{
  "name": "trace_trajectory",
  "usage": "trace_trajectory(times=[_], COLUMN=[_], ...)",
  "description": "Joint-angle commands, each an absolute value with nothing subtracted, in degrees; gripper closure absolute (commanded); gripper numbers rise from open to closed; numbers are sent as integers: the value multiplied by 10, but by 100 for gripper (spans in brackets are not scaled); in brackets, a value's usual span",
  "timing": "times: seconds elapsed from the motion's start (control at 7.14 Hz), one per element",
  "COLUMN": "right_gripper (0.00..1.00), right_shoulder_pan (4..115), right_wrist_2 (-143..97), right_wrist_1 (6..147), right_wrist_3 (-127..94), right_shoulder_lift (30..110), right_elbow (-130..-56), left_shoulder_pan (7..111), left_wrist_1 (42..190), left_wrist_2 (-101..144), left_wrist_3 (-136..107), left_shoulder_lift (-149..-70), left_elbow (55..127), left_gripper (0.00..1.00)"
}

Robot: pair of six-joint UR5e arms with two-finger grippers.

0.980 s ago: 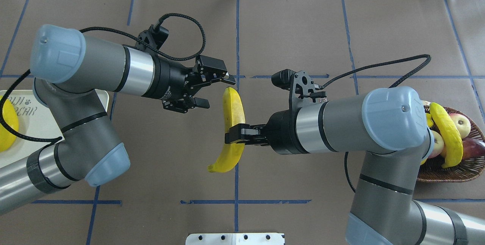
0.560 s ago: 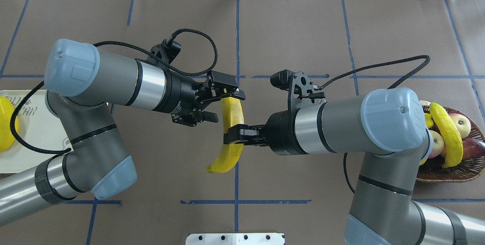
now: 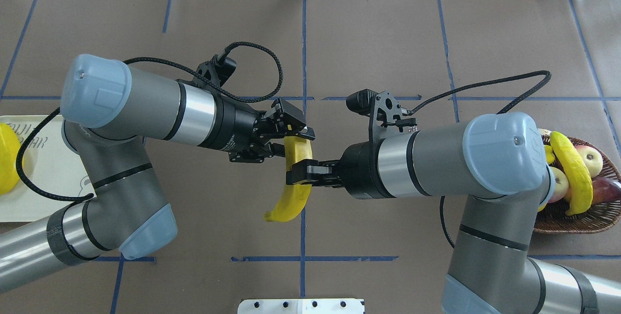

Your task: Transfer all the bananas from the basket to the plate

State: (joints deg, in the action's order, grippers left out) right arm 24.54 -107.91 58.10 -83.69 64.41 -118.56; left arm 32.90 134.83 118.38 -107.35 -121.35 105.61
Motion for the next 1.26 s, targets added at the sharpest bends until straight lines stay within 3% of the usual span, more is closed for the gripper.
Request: trace_trajectory(times=[0.0, 0.7, 1.12], right_gripper=[3, 0, 0], right_shoulder_pan=[245, 257, 284], right_wrist_2=[-1078, -1079, -1081], right_wrist_1=[582, 586, 587], right_wrist_3=[-838, -837, -837], right_shoulder_lift=[642, 646, 674], right_elbow=[-1185, -1194, -1197], left_shoulder_pan=[329, 345, 420], left_wrist_1=[1348, 1335, 1166], left_wrist_2=[1184, 1184, 1194], left_wrist_3=[-1064, -1060, -908], left_shoulder_lift=[-1213, -1199, -1092], left_elbow=[1056, 1051, 1093], left_gripper=[100, 100, 100])
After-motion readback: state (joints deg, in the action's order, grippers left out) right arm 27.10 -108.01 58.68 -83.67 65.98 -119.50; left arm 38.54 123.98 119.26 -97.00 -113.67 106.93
